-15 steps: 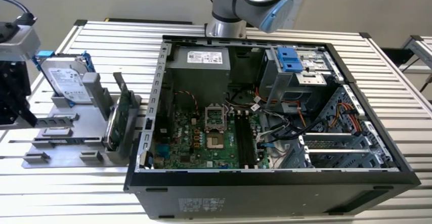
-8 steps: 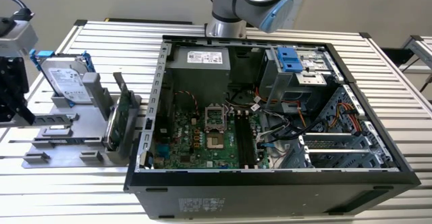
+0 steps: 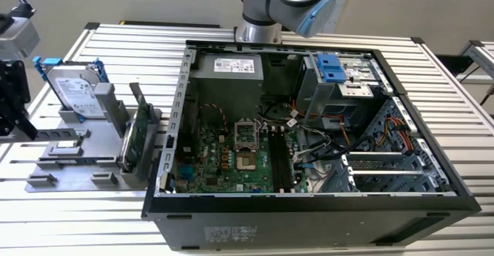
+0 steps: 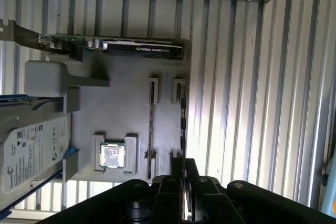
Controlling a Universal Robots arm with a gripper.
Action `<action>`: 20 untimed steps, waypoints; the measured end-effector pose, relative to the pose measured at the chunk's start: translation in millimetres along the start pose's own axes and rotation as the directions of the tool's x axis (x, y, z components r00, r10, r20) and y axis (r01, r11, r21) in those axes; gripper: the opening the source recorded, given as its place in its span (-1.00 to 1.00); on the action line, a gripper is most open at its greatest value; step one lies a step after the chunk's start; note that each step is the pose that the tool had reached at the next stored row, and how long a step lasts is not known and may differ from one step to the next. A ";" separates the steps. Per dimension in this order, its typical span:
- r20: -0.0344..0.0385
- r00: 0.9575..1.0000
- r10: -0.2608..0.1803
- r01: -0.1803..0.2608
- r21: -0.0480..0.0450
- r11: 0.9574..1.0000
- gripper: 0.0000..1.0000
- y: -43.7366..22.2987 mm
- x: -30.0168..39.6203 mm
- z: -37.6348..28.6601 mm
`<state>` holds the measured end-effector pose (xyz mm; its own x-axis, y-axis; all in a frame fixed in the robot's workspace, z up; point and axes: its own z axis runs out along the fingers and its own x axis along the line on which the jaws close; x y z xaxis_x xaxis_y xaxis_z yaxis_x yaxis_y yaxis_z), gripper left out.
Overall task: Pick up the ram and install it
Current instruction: 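Pick up the ram and move it above insertion slot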
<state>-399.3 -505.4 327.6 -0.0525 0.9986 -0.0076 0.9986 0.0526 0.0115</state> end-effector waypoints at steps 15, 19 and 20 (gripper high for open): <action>0.000 1.000 0.011 -0.011 0.000 1.000 -1.00 -0.1 -0.1 -13.9; 0.000 1.000 0.011 -0.011 0.000 1.000 -1.00 -0.2 -0.1 -18.7; 0.000 1.000 0.011 -0.011 0.000 1.000 -1.00 -0.2 -0.1 -19.8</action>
<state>-399.7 -505.4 347.4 -0.0414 0.9991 -0.0074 0.9991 0.0415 0.0114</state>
